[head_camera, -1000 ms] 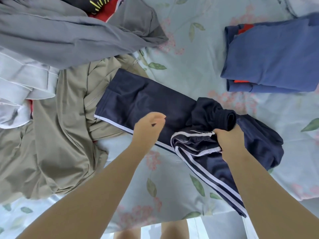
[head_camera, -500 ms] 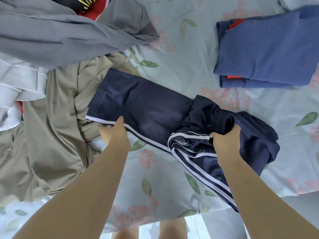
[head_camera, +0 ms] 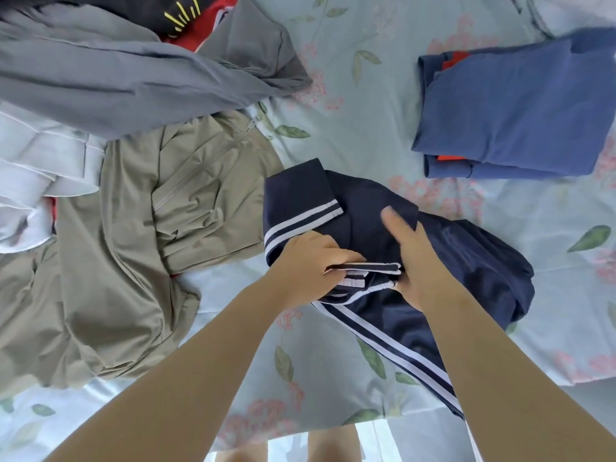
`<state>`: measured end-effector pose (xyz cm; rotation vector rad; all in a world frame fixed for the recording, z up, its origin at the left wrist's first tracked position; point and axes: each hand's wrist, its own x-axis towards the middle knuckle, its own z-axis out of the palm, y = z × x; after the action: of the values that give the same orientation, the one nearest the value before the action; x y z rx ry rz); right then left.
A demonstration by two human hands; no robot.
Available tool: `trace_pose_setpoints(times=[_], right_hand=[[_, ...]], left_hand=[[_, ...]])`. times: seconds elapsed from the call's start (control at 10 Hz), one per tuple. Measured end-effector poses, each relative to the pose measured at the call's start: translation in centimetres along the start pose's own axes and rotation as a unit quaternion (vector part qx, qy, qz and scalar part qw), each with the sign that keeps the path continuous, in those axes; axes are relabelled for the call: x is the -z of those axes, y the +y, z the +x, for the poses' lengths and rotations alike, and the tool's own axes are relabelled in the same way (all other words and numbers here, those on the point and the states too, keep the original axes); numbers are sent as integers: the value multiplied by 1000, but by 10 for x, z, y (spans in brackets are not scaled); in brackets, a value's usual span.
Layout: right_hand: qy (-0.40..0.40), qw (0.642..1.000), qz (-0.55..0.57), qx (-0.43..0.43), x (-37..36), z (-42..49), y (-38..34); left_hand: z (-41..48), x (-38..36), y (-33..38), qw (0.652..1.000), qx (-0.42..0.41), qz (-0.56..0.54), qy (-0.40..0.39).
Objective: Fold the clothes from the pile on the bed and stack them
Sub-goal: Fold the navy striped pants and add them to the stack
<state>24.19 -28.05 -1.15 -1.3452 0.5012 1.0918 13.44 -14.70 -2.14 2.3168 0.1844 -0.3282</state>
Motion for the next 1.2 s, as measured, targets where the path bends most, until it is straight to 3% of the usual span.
trace_pose_setpoints(times=[0.1,0.2,0.3,0.4,0.5,0.6,0.7,0.8,0.9,1.0,1.1,1.2], right_hand=[[60,996,-44,47,-2,1,5],[62,996,-30,54,0,1,8],[84,994,-35,55,1,1,13],[95,992,-14,82,3,1,10],[72,986,-26,149,16,-9,6],[55,990,34,125,27,-12,9],[65,987,1,145,33,-14,9],[61,986,43,152,34,-15,3],[75,978,166,105,29,-19,-2],[91,959,256,86,23,-28,-13],[88,952,278,93,25,-44,-25],[113,951,273,96,34,-62,-37]], left_hand=[[0,-3,-10,968,73,-158,179],[2,-1,-22,907,279,27,313],[4,5,-44,907,382,79,161],[4,19,-67,871,393,-123,267],[-11,41,-78,606,402,-547,414],[-34,44,-89,505,362,-677,395],[-43,43,-95,494,383,-669,401],[-43,46,-93,508,382,-665,392],[-41,47,-89,553,385,-633,380],[-37,50,-83,567,443,-537,441],[-35,45,-72,591,531,-369,482],[-18,29,-42,679,507,-363,388]])
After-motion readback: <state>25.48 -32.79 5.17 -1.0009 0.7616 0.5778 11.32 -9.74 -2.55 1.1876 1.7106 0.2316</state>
